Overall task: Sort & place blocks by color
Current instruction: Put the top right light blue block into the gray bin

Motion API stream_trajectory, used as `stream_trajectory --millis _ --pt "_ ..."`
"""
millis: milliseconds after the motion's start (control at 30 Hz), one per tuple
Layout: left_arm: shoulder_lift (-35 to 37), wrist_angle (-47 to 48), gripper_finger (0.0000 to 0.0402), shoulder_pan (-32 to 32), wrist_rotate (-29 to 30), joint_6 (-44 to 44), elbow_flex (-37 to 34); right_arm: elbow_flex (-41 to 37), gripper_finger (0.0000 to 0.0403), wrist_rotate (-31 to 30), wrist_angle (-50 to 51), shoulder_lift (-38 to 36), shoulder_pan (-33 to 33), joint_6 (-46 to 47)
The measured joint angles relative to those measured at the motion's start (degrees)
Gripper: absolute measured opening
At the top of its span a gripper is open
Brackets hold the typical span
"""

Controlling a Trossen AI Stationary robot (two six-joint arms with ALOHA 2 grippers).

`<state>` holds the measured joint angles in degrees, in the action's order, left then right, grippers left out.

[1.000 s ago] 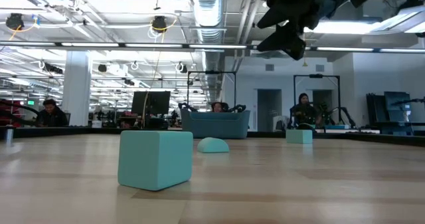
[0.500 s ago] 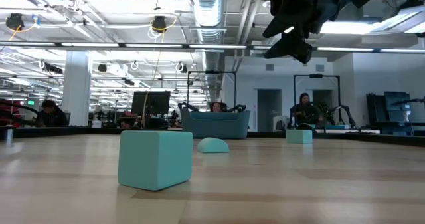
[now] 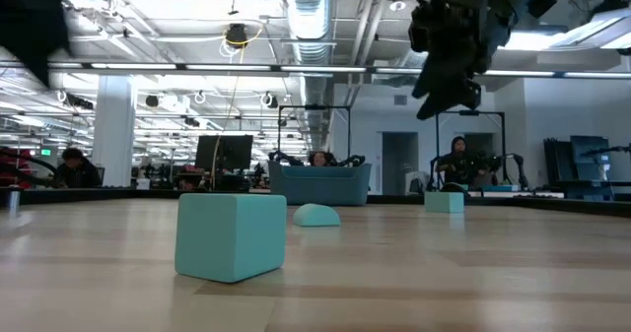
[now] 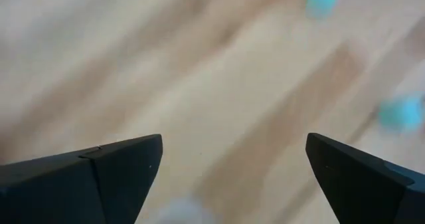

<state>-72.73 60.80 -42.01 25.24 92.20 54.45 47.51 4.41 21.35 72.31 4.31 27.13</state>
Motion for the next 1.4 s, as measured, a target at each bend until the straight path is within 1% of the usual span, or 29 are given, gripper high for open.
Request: stream_trajectory --millis 67,100,167,233,367,433,500,600,667,733,800,900,967,1000,1100,1200,1300,1400 --pt "1.6 -2.0 0.0358 3.3 5.6 -5.7 0.0 0.0 0.0244 -0.6 1.4 0.0 0.7 -4.6" --pt "2.2 -3.3 0.0358 5.2 7.2 -8.9 0.0 0.0 0.0244 -1.3 1.9 0.1 1.0 -7.0" --pt "2.9 -6.6 0.0357 9.4 8.1 -15.6 0.0 0.0 0.0244 -3.6 3.8 0.2 1.5 -10.5" --pt "2.9 -9.4 0.0357 13.6 6.9 -23.2 0.0 0.0 0.0244 -5.7 5.4 0.2 2.3 -10.9" --pt "2.5 -13.0 0.0357 22.3 -0.3 -37.5 0.0 0.0 0.0244 -7.9 10.6 0.2 4.7 -8.5" --pt "2.5 -13.0 0.0357 26.6 -2.0 -44.0 -0.1 0.0 0.0244 -9.3 13.9 0.2 6.0 -6.8" --pt "2.5 -14.1 0.0357 31.5 -4.0 -52.5 -0.1 0.0 0.0244 -10.5 16.5 0.2 7.0 -7.1" --pt "2.5 -18.0 0.0357 39.3 -9.4 -65.3 -0.1 0.0 0.0244 -14.3 16.5 0.2 8.0 -8.9" --pt "2.5 -23.5 0.0357 43.9 -13.5 -72.5 -0.9 0.0 0.0244 -17.8 14.4 0.2 8.5 -10.0" --pt "2.5 -30.7 0.0357 48.2 -18.7 -79.1 -2.8 0.0 0.0244 -20.8 12.1 0.9 9.0 -10.4" --pt "2.5 -36.9 0.0357 52.1 -25.2 -85.2 -4.9 -0.1 0.0244 -21.0 11.5 1.5 9.7 -9.6" --pt "2.2 -45.6 0.0357 57.3 -34.8 -90.9 -7.9 0.0 0.0244 -18.8 11.9 3.4 10.6 -2.9" --pt "2.2 -49.4 0.0357 59.7 -39.1 -93.6 -9.9 -0.1 0.0244 -18.0 12.6 4.8 10.8 -0.6" --pt "2.2 -51.5 0.0357 60.7 -40.4 -94.9 -10.7 -0.1 0.0244 -18.0 11.5 5.6 10.6 -0.6" --pt "2.2 -54.6 0.0357 62.8 -44.7 -98.0 -12.4 0.0 0.0244 -17.8 9.4 8.4 9.5 -6.5" --pt "2.2 -53.3 0.0357 64.0 -47.8 -102.2 -12.8 0.0 0.0244 -16.4 9.6 11.2 8.3 -15.3" --pt "2.2 -52.9 0.0357 65.1 -48.1 -106.1 -14.0 0.0 0.0244 -13.9 11.6 14.3 7.8 -21.5" --pt "2.2 -52.5 0.0357 66.7 -47.9 -105.9 -15.9 0.0 0.0244 -13.9 11.6 16.9 7.9 -23.0"
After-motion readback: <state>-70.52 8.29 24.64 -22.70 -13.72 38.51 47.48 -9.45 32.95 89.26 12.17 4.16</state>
